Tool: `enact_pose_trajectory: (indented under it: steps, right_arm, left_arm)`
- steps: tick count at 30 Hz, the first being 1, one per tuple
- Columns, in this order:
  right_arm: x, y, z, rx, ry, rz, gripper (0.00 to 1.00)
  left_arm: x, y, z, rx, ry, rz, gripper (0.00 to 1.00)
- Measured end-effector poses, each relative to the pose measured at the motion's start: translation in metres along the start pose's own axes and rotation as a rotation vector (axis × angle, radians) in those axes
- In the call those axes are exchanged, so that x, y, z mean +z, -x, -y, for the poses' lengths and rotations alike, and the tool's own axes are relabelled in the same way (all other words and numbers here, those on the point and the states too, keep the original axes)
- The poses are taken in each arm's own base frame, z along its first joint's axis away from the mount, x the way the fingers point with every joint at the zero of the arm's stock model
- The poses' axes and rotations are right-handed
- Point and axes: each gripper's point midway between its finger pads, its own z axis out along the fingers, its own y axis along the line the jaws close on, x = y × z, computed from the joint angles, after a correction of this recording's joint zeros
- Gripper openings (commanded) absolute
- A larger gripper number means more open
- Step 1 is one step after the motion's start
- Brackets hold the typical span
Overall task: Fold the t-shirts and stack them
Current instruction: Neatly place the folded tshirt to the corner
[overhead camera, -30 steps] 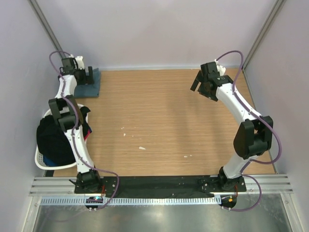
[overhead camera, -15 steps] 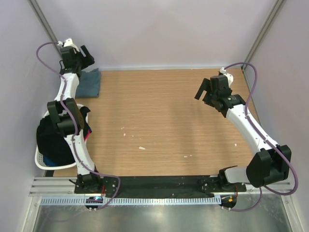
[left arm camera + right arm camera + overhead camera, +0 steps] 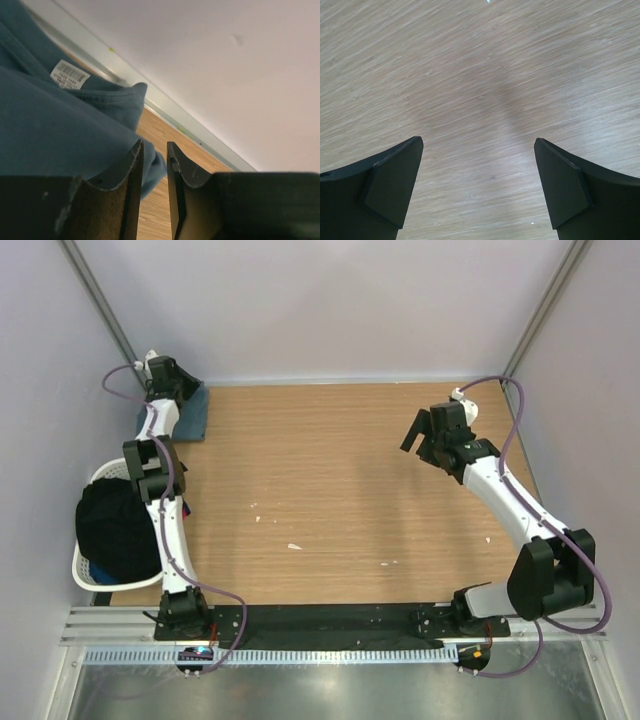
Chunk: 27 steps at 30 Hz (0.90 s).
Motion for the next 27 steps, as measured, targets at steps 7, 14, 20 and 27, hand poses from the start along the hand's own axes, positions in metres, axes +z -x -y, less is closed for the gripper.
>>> enact_pose_trajectory:
  steps: [7, 14, 20, 27]
  right_arm:
    - [0.018, -0.017, 0.005, -0.012, -0.041, -0.061, 1.00]
    - [0.017, -0.014, 0.004, 0.006, -0.046, -0.059, 1.00]
    - [0.013, -0.012, 0.008, 0.031, -0.068, -0.053, 1.00]
    - [-0.002, -0.004, 0.008, 0.054, -0.061, -0.021, 1.00]
  left_arm:
    - [0.016, -0.023, -0.019, -0.125, 0.042, -0.024, 0.26]
    - [0.033, -0.028, -0.024, -0.266, 0.029, 0.009, 0.27]
    - [0.044, -0.032, -0.028, -0.391, 0.025, 0.033, 0.28]
    - [0.049, -0.030, -0.023, -0.485, -0.014, 0.054, 0.29]
